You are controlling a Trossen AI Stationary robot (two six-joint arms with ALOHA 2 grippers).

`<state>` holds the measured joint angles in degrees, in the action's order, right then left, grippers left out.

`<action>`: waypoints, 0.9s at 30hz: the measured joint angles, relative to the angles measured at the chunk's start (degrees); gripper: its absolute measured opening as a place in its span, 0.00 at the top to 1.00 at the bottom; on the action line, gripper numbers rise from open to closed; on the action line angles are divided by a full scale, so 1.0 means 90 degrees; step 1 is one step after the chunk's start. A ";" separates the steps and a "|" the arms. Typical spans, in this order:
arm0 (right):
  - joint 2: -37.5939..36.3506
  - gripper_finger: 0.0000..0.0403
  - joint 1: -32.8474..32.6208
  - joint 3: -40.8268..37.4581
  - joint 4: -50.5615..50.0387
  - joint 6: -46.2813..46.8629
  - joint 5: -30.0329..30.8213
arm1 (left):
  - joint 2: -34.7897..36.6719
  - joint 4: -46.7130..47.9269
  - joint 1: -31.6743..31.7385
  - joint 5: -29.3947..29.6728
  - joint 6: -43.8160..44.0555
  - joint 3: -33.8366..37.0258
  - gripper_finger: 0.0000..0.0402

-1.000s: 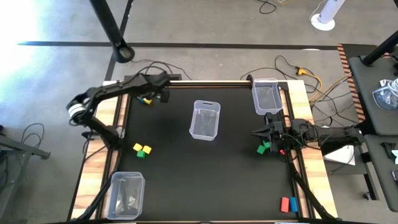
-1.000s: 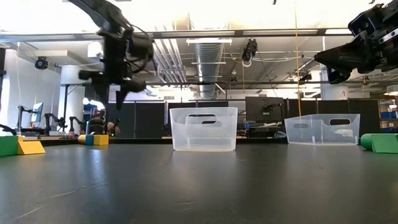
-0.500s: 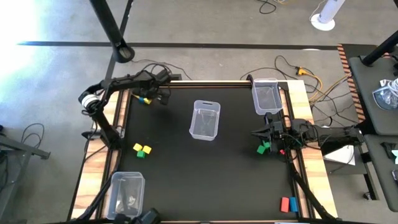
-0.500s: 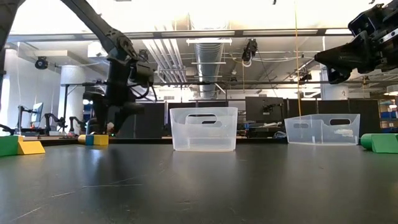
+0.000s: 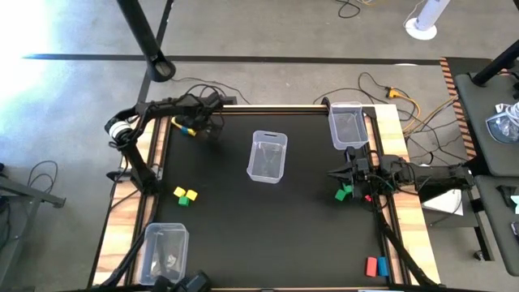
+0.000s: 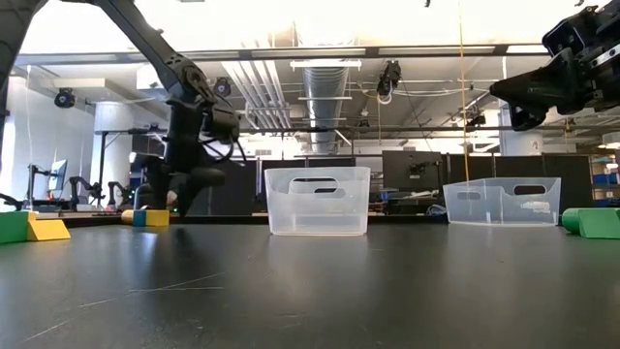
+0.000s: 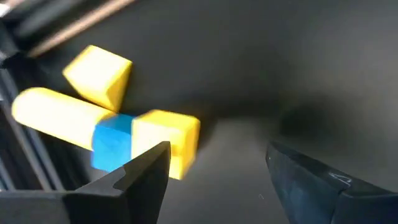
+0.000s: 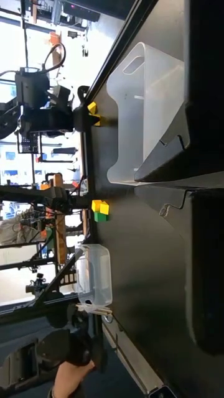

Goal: Sort blocks by size
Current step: Put the yellow cylindrical block into the bottom transparent bin

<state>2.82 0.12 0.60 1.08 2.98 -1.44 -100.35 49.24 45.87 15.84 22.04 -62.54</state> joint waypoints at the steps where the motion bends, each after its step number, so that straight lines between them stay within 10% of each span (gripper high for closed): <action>1: -0.0001 0.97 0.0000 0.0001 0.0000 0.0001 -0.0002 | 0.0007 0.0053 -0.0034 -0.0168 -0.0050 0.0000 0.38; 7: 0.0001 0.97 0.0002 0.0000 0.0000 0.0002 -0.0001 | 0.0044 0.0245 -0.0324 -0.1362 -0.0278 -0.0032 0.38; 27: -0.0001 0.97 0.0002 0.0000 0.0000 0.0000 -0.0001 | -0.0049 0.0313 0.0019 0.0138 0.0183 -0.0625 0.38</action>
<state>2.82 0.14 0.59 1.08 2.98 -1.45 -100.79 52.06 46.05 17.09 23.69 -68.17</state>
